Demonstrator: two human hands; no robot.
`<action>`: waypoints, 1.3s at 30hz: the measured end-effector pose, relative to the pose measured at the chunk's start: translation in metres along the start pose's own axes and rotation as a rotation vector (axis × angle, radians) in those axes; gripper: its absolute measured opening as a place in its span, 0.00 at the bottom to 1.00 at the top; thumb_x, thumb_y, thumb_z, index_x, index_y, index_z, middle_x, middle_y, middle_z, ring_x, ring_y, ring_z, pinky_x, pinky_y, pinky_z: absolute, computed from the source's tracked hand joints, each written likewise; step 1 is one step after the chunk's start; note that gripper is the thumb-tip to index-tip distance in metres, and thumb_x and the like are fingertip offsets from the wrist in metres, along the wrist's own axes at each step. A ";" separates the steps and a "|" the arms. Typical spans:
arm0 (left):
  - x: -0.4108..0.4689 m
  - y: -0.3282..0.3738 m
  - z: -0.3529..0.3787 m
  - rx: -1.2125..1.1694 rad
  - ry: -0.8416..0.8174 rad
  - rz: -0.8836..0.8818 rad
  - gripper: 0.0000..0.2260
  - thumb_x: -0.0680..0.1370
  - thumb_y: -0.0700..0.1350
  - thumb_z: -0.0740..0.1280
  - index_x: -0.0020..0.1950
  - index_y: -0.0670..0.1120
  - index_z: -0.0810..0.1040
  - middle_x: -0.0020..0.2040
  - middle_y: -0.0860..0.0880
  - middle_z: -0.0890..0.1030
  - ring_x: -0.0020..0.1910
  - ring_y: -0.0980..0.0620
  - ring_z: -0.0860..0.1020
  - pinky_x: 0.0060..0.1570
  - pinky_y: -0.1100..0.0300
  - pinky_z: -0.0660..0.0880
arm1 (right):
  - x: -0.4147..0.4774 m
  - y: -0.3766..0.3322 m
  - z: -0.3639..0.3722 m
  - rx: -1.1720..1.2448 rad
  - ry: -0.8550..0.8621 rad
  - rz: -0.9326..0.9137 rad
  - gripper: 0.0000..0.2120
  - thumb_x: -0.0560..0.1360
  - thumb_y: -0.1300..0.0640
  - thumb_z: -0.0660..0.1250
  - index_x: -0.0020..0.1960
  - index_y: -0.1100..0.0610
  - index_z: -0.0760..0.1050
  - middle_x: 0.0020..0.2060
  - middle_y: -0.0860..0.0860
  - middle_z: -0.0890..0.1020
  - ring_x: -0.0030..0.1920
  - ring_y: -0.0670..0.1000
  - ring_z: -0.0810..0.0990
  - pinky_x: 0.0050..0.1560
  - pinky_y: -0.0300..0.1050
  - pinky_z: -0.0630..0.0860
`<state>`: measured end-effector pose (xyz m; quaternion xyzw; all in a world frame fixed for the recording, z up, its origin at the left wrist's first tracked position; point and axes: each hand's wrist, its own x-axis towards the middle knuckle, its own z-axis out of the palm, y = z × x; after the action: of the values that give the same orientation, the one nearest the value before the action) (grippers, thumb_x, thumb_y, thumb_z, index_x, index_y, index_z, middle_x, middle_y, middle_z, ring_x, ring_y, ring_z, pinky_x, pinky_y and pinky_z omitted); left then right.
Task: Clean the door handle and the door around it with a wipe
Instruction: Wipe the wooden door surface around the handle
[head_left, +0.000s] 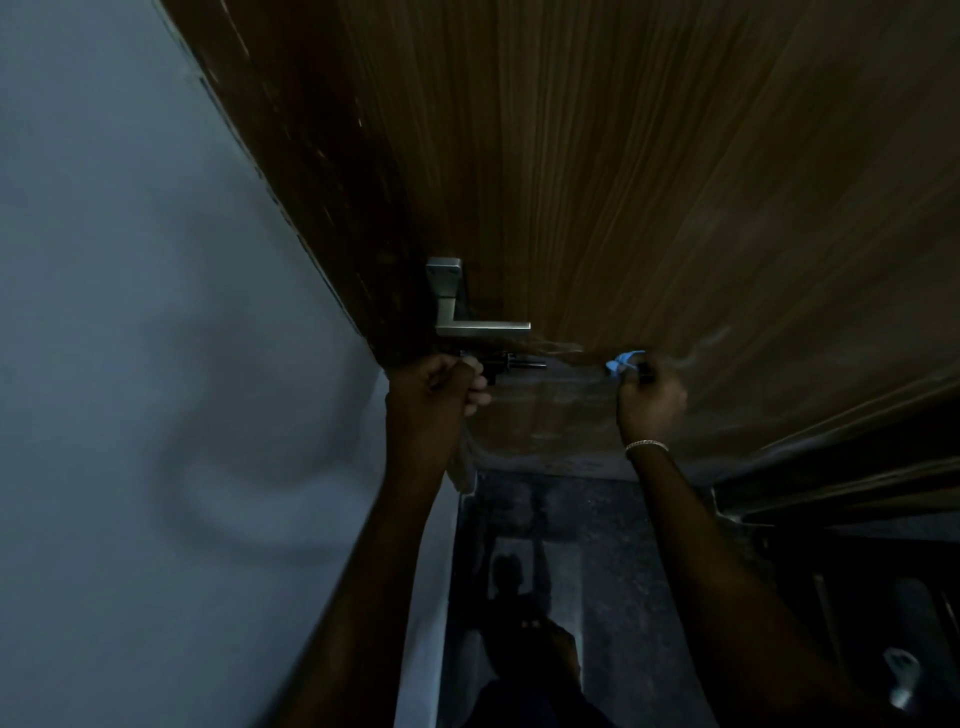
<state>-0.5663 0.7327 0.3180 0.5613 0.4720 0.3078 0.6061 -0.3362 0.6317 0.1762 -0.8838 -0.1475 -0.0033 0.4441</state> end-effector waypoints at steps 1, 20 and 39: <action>0.000 0.000 0.001 0.002 0.000 -0.005 0.06 0.80 0.42 0.67 0.47 0.44 0.83 0.40 0.47 0.85 0.38 0.52 0.84 0.37 0.65 0.79 | 0.001 -0.005 -0.001 0.066 0.039 0.033 0.04 0.75 0.59 0.69 0.49 0.55 0.81 0.46 0.54 0.85 0.47 0.55 0.83 0.46 0.39 0.73; -0.001 0.001 0.000 -0.019 -0.010 -0.014 0.06 0.80 0.42 0.66 0.47 0.45 0.83 0.42 0.46 0.85 0.38 0.53 0.83 0.37 0.66 0.79 | -0.021 -0.054 0.022 0.166 0.131 -0.190 0.05 0.75 0.63 0.67 0.49 0.58 0.79 0.47 0.53 0.82 0.48 0.48 0.79 0.48 0.34 0.69; -0.002 -0.006 -0.002 0.022 0.005 -0.013 0.08 0.79 0.44 0.68 0.50 0.40 0.83 0.40 0.49 0.85 0.36 0.56 0.83 0.36 0.68 0.78 | -0.049 -0.068 0.055 0.039 -0.058 -0.395 0.09 0.77 0.59 0.64 0.56 0.51 0.78 0.50 0.49 0.80 0.47 0.49 0.79 0.43 0.42 0.74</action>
<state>-0.5702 0.7307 0.3125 0.5641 0.4804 0.3003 0.6007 -0.4080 0.7008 0.1898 -0.8286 -0.3306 -0.0621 0.4476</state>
